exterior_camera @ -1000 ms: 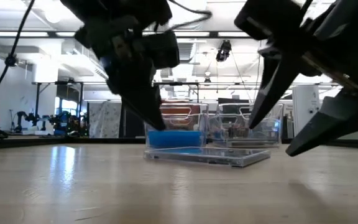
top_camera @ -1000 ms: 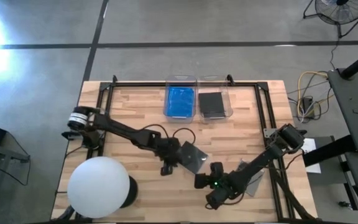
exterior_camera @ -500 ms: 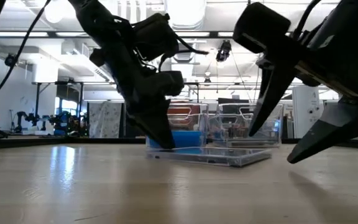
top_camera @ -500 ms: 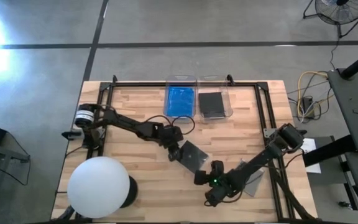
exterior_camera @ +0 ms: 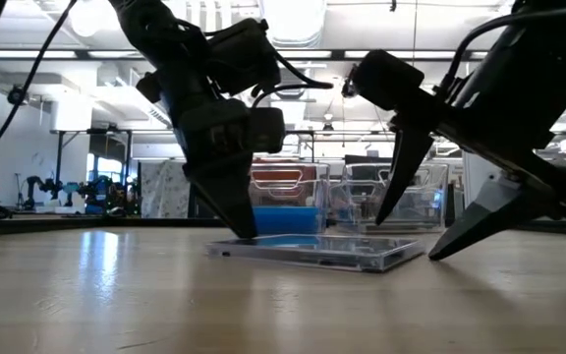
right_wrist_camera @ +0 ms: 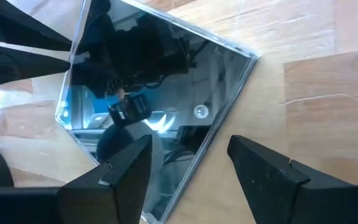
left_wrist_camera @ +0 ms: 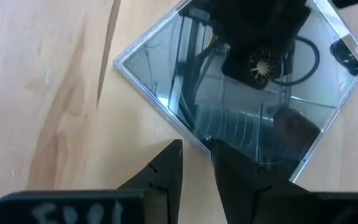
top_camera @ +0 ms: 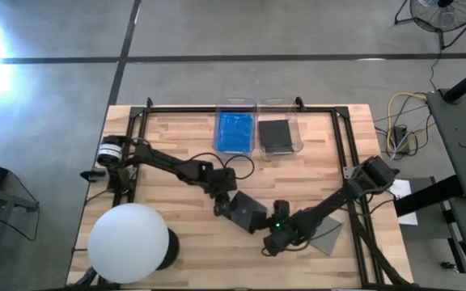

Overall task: Pick & place jewel cases by type
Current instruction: Put the black CD case into the right transparent bin

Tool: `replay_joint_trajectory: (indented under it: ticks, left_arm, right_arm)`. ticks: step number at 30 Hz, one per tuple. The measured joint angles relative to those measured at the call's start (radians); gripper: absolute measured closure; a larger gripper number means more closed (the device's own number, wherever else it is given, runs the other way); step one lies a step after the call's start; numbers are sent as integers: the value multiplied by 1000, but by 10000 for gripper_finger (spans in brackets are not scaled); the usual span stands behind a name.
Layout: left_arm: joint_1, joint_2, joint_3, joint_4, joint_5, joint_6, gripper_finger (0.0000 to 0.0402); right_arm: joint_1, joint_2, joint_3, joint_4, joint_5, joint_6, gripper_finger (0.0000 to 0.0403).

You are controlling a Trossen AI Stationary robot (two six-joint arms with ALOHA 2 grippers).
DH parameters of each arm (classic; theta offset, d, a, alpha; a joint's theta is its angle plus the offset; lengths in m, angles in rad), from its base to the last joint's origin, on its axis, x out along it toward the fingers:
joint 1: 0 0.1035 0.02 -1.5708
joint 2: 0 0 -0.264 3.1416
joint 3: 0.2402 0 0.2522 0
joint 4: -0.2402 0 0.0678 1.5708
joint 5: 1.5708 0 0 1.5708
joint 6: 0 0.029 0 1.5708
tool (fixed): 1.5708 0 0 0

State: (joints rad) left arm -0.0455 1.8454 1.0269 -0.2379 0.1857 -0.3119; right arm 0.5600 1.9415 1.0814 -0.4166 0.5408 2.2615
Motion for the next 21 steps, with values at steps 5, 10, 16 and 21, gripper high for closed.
replay_joint_trajectory:
  ticks: [5,10,16,21]
  left_arm:
    - [-4,1,-8,0,7,-16,331]
    - [-4,2,-11,19,39,-62,331]
    - [-11,1,-8,24,44,-82,331]
    - [-17,0,-23,15,71,-55,331]
  right_arm:
    - [-13,2,-33,122,1,-93,184]
    - [-44,13,-33,218,-24,-187,183]
    - [-43,-12,-28,213,-37,-280,183]
    - [-14,-79,-29,200,3,-384,183]
